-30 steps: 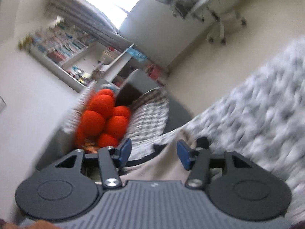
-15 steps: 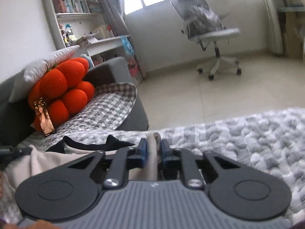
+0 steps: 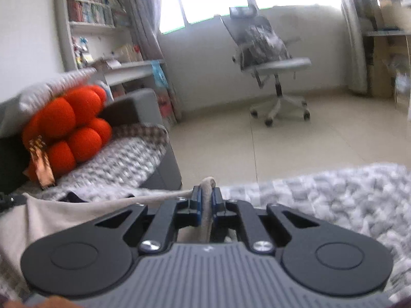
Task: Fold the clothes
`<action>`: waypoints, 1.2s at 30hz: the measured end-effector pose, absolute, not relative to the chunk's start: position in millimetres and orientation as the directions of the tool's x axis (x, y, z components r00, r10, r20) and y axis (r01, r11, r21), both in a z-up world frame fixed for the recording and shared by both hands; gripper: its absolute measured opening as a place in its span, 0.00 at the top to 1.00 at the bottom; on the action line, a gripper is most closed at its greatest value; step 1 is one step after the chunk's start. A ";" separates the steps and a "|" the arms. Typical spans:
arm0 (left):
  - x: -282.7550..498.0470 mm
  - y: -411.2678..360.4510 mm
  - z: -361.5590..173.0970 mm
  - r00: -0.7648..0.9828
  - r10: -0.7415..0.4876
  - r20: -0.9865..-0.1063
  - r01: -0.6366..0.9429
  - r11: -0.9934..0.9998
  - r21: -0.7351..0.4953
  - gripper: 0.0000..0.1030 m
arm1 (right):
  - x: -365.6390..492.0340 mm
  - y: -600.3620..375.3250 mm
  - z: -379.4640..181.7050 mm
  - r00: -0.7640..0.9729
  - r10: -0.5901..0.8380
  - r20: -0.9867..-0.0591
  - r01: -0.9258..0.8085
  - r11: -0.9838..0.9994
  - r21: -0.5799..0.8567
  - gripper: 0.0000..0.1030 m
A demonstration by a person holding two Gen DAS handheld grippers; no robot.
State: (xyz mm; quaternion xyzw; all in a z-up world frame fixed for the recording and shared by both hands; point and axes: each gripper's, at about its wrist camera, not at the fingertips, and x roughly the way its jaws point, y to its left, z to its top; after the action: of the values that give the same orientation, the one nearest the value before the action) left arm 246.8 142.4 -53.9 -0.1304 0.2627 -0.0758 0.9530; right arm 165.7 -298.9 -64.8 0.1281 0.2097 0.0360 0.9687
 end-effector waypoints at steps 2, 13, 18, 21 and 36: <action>252.6 142.2 -66.7 0.836 -0.204 -0.510 0.062 0.958 -0.281 0.94 | 172.2 -303.7 -69.6 0.891 0.128 -0.436 0.006 0.956 0.293 0.92; 237.9 145.3 -62.7 0.832 -0.177 -0.525 0.043 0.966 -0.257 0.70 | 170.8 -284.9 -63.6 0.869 0.090 -0.486 0.000 0.983 0.182 0.65; 213.3 138.3 -50.7 0.864 -0.153 -0.480 0.064 0.978 -0.198 0.67 | 164.4 -284.9 -53.6 0.886 0.073 -0.458 0.001 0.987 0.159 0.61; 196.4 128.6 -39.8 0.890 -0.147 -0.431 0.094 0.985 -0.142 0.67 | 161.6 -279.1 -44.1 0.896 0.086 -0.436 -0.021 0.988 0.153 0.61; 156.7 73.5 -46.0 0.844 -0.290 -0.452 0.317 0.948 -0.016 0.67 | 151.9 -193.7 -22.9 0.816 0.360 -0.453 -0.310 0.933 0.183 0.61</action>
State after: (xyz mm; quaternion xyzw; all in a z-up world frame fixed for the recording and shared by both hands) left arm 156.7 73.5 -46.0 0.0295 0.2305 -0.1583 0.9596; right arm 151.9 -193.7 -22.9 0.0503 0.2474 0.1761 0.9514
